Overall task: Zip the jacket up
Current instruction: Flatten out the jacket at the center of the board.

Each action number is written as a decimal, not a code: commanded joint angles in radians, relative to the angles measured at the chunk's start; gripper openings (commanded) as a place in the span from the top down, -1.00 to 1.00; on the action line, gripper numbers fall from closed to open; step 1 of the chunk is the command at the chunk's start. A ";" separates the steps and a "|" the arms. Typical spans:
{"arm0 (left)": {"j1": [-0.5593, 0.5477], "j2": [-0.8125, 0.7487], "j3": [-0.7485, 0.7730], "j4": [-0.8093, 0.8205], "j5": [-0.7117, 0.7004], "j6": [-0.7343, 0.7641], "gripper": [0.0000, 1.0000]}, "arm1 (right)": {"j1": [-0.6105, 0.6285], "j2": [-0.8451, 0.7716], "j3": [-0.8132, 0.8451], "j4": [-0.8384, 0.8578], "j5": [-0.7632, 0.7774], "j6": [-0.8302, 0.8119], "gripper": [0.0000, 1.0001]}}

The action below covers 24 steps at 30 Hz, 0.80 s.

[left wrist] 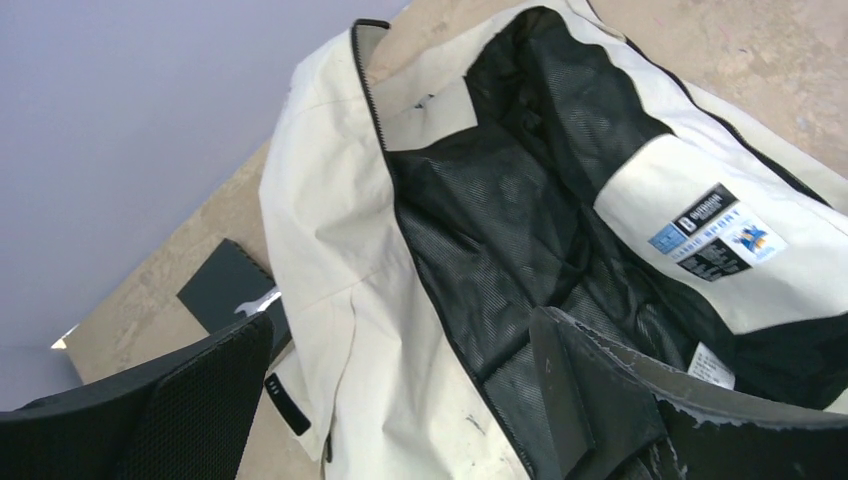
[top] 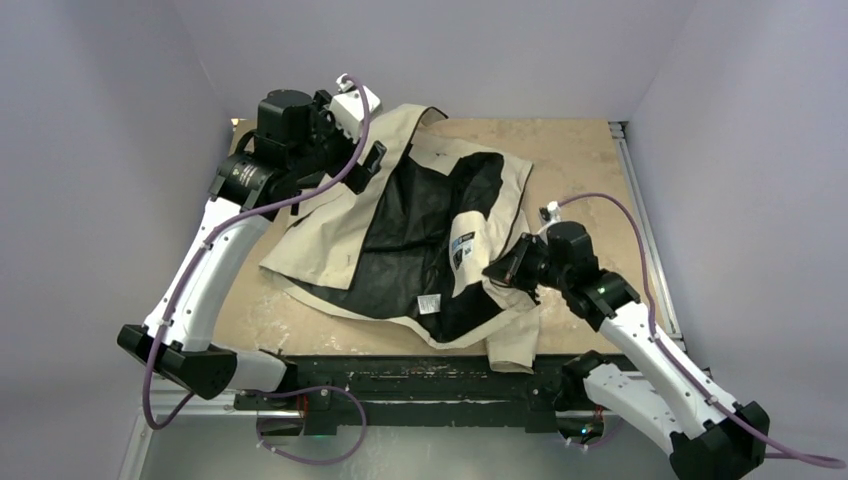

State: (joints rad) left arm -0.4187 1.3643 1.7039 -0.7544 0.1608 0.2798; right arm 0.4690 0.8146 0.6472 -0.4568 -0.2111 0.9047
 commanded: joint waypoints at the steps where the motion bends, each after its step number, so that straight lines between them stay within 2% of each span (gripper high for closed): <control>1: 0.006 -0.031 -0.034 0.000 0.102 -0.010 -0.95 | -0.001 0.039 0.106 0.077 -0.167 -0.002 0.94; 5: -0.006 -0.106 -0.120 0.036 0.131 0.025 -0.95 | 0.038 0.102 0.131 0.212 -0.218 0.094 0.91; 8: -0.011 -0.109 -0.096 -0.032 0.138 0.070 -0.97 | 0.152 0.199 0.206 0.257 -0.164 0.125 0.93; 11: -0.012 -0.133 -0.099 -0.097 0.162 0.112 -0.98 | 0.279 0.323 0.253 0.375 -0.154 0.181 0.99; 14: -0.013 -0.191 -0.133 -0.144 0.182 0.137 -0.98 | 0.366 0.443 0.304 0.464 -0.127 0.242 0.96; 18: -0.014 -0.270 -0.162 -0.212 0.197 0.171 -0.98 | 0.421 0.550 0.337 0.573 -0.054 0.324 0.75; 21: -0.013 -0.279 -0.162 -0.234 0.126 0.143 -0.98 | 0.444 0.642 0.366 0.628 0.029 0.392 0.38; 23: -0.013 -0.291 -0.191 -0.219 0.069 0.116 -0.98 | 0.458 0.726 0.420 0.644 0.071 0.412 0.06; 24: -0.013 -0.300 -0.209 -0.207 0.047 0.112 -0.98 | 0.463 0.776 0.461 0.633 0.084 0.413 -0.02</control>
State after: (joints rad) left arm -0.4282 1.0752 1.5459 -0.9600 0.3012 0.4118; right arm 0.9115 1.4727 0.9756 0.0582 -0.2398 1.2346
